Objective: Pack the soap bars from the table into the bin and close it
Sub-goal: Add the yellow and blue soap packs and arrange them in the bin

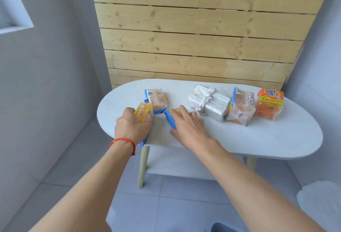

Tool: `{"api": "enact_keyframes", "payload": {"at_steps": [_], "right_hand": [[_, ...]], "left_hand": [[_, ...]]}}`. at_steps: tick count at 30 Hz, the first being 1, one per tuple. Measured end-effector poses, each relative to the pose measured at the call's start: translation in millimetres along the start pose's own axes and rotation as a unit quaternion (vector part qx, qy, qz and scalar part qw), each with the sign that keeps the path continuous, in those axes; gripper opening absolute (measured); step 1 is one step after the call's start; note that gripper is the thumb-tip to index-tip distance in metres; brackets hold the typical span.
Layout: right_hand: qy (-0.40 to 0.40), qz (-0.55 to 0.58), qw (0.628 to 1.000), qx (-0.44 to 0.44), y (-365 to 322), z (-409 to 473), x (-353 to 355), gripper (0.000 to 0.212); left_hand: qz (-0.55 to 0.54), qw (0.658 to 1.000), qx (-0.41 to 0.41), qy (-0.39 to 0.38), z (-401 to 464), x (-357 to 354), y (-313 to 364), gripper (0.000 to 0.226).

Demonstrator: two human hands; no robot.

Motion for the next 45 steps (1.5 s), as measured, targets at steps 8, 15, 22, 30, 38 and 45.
{"api": "enact_keyframes", "payload": {"at_steps": [8, 15, 22, 30, 38, 45], "right_hand": [[-0.051, 0.069, 0.993, -0.087, 84, -103, 45, 0.081], [-0.117, 0.249, 0.934, -0.226, 196, -239, 30, 0.035], [-0.303, 0.124, 0.913, -0.244, 237, -330, -90, 0.019], [-0.211, -0.137, 0.954, -0.16, 212, -371, -182, 0.054], [-0.199, -0.071, 0.958, -0.194, 231, -360, -196, 0.065], [-0.176, -0.124, 0.966, -0.144, 223, -366, -193, 0.079]], "left_hand": [[-0.116, 0.973, 0.009, -0.202, -87, -30, 14, 0.021], [-0.114, 0.918, 0.058, -0.375, -208, -143, -45, 0.03], [0.029, 0.943, -0.006, -0.331, -247, -217, -85, 0.029], [0.002, 0.949, -0.017, -0.315, -252, -235, -106, 0.035], [-0.013, 0.943, -0.012, -0.333, -252, -238, -111, 0.038], [-0.024, 0.941, -0.016, -0.337, -249, -241, -118, 0.038]]}}
Point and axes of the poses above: each hand's wrist, its own z-axis towards the middle knuckle, its own x-axis out of the back of the hand, y = z × x, the point moved 4 cm from there along z, towards the middle knuckle, and after that the axes turned 8 degrees about y, right-handed, at the moved point
